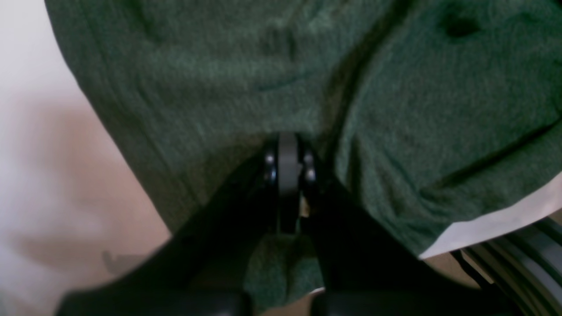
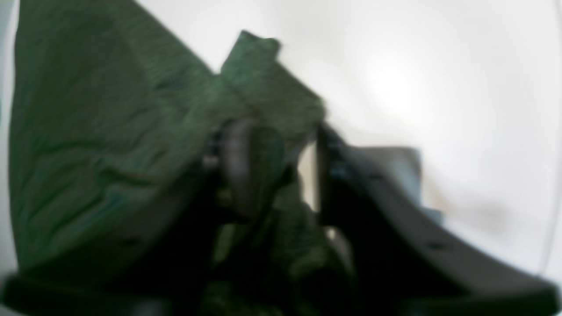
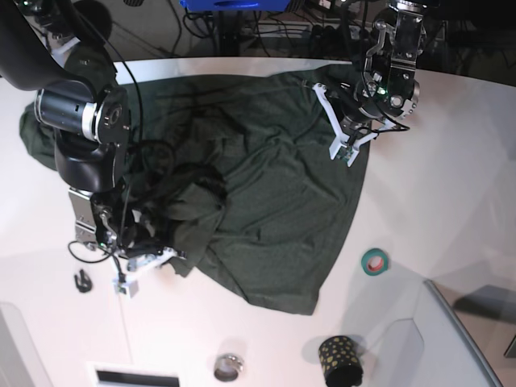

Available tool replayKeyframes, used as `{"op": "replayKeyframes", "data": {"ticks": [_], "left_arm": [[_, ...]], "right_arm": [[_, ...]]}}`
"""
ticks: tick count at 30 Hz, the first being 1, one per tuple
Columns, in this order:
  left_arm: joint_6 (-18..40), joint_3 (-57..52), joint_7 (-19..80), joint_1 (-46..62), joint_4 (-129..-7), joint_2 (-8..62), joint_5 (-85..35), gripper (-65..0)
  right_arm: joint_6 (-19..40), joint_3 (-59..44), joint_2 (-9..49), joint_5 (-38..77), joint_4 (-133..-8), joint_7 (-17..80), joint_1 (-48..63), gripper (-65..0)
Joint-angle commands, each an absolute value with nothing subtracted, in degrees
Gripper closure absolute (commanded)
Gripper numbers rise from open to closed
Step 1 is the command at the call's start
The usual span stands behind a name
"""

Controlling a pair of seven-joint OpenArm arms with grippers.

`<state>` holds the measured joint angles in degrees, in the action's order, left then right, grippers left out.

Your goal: Layout the t-shirt on the table in an organized manner, then fold the t-shirt properly

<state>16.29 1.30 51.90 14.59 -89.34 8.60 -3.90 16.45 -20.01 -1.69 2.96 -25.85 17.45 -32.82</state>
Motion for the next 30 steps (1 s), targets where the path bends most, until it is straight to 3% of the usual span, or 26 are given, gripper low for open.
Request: {"op": "replayKeyframes", "data": {"ticks": [1,2,11,14,19,22,27,30], "left_arm": [[16.13,1.19,52.09,14.55,-89.54,8.75,-3.91,0.0],[16.13,1.19,52.09,14.55,-89.71,8.75,-3.91,0.0],[16.13,1.19,52.09,14.55,-89.98,8.75,-3.91,0.0],[16.13,1.19,52.09,14.55,-89.98,8.75,-3.91,0.0],[16.13,1.19,52.09,14.55,-89.98,8.75,-3.91,0.0],[16.13,1.19,52.09,14.20,-89.89,8.75,-3.91,0.0],[16.13,1.10,52.09,13.93,-89.98,8.75,-3.91,0.0],[16.13,1.10,52.09,13.49,-89.98,8.75,-3.91,0.0]], "right_arm": [[16.48,-19.82,-1.27,3.47,-26.51,16.22,-34.86,-6.0],[16.48,-19.74,-1.27,3.47,-26.51,16.22,-34.86,-3.2],[17.01,-19.65,-1.36,3.47,-28.88,17.10,-35.38,0.0],[23.60,-19.65,-2.33,3.47,-36.62,23.52,-34.24,0.0],[33.36,-19.12,-5.58,3.47,-61.23,40.22,-26.24,0.0],[40.00,-12.18,-6.20,3.56,-79.34,51.47,-18.42,0.0],[40.00,0.22,-3.56,3.56,-106.07,59.65,-1.27,0.0],[40.00,1.27,-3.12,3.56,-113.19,59.91,7.52,0.0]]}}
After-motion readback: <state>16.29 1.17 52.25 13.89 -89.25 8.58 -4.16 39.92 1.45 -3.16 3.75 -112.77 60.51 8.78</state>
